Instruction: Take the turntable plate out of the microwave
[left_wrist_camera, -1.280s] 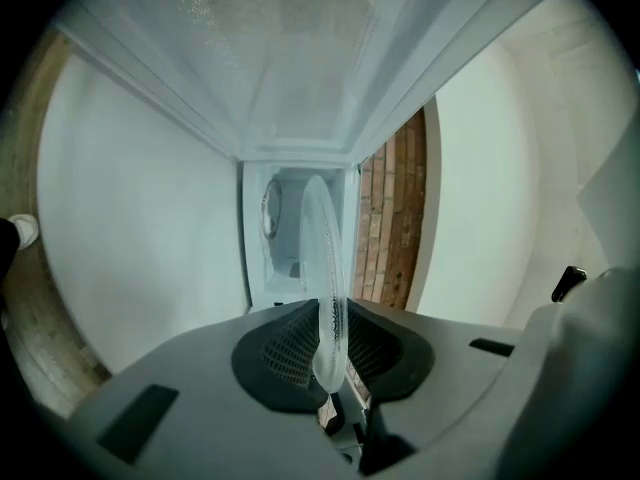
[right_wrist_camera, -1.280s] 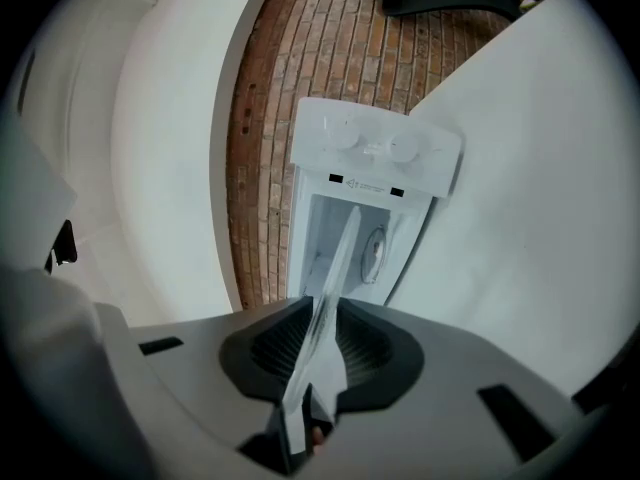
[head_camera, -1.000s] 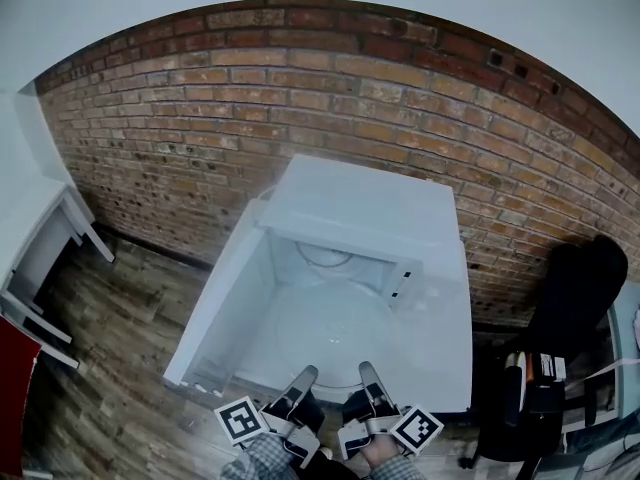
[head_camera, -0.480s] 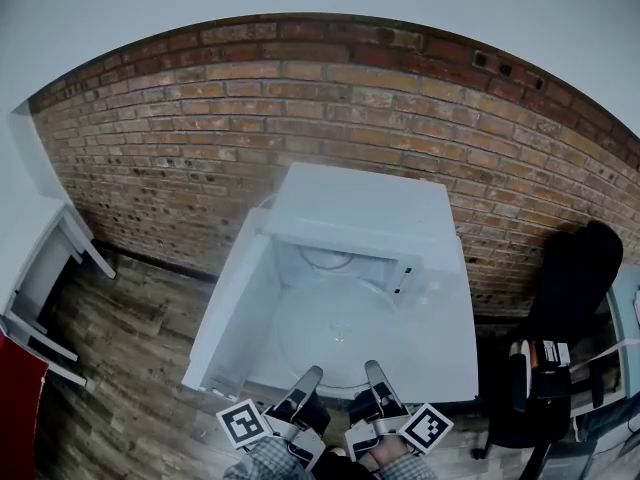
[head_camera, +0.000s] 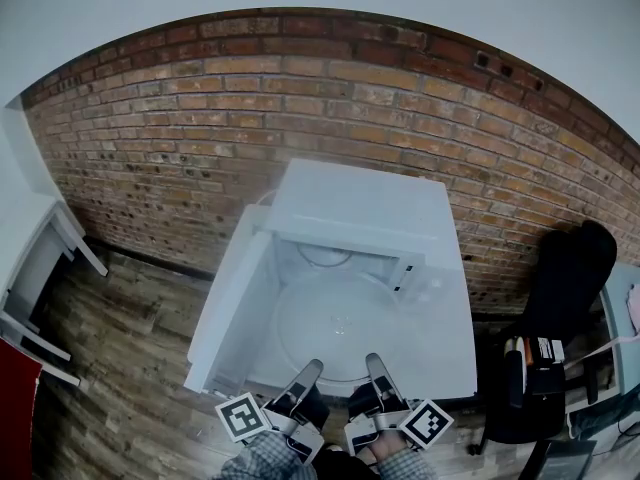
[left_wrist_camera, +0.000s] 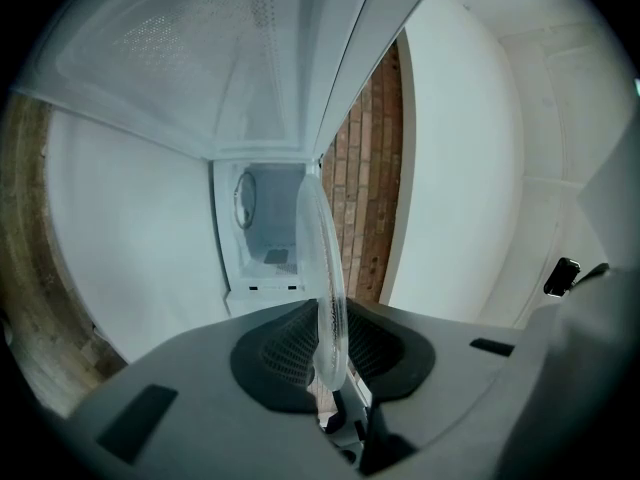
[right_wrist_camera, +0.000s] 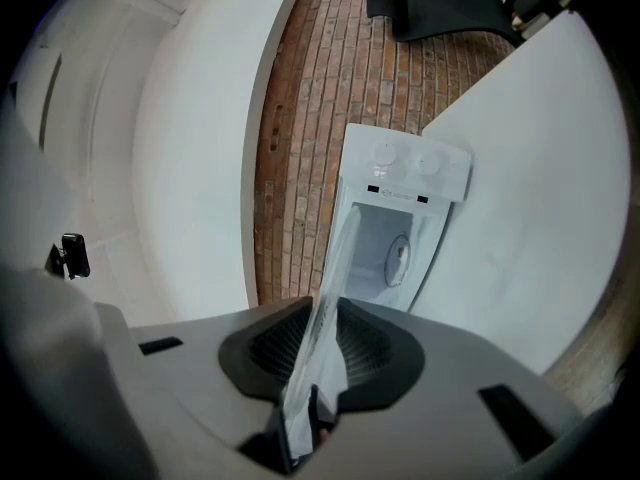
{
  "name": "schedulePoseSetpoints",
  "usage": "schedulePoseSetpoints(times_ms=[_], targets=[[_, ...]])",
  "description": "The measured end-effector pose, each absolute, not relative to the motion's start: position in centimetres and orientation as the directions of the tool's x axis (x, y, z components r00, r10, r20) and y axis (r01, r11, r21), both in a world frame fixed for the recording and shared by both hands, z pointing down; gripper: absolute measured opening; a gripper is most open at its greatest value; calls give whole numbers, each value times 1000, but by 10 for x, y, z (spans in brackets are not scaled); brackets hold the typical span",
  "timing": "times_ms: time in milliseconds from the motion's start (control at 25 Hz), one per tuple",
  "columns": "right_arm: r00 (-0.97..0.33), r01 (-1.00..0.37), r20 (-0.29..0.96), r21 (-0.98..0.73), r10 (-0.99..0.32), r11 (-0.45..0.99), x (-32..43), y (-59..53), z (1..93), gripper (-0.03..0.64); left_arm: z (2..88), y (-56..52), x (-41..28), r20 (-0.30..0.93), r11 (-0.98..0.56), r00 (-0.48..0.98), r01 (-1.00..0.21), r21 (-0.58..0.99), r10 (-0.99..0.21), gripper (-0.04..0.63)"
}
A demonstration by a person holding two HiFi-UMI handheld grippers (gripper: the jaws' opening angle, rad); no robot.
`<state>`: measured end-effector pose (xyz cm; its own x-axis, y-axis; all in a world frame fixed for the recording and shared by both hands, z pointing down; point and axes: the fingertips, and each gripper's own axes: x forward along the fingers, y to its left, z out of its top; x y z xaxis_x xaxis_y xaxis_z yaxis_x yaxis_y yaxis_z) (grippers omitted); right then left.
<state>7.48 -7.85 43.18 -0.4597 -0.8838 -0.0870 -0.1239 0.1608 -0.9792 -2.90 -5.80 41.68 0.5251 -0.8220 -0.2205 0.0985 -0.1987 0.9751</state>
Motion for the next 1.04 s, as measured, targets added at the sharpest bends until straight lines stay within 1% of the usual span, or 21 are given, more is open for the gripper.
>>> schedulePoseSetpoints(times_ms=[200,1040], targets=[[-449,-128,-94,-978,-889,168,78,-81,433,75,416,-61,-26,-223,-206,544,93,974,-809,61],[-443,-121,-94,-979,-891,163,79,-81,436,75,420,-62,-27,-220,-194,539,106,975,-813,61]])
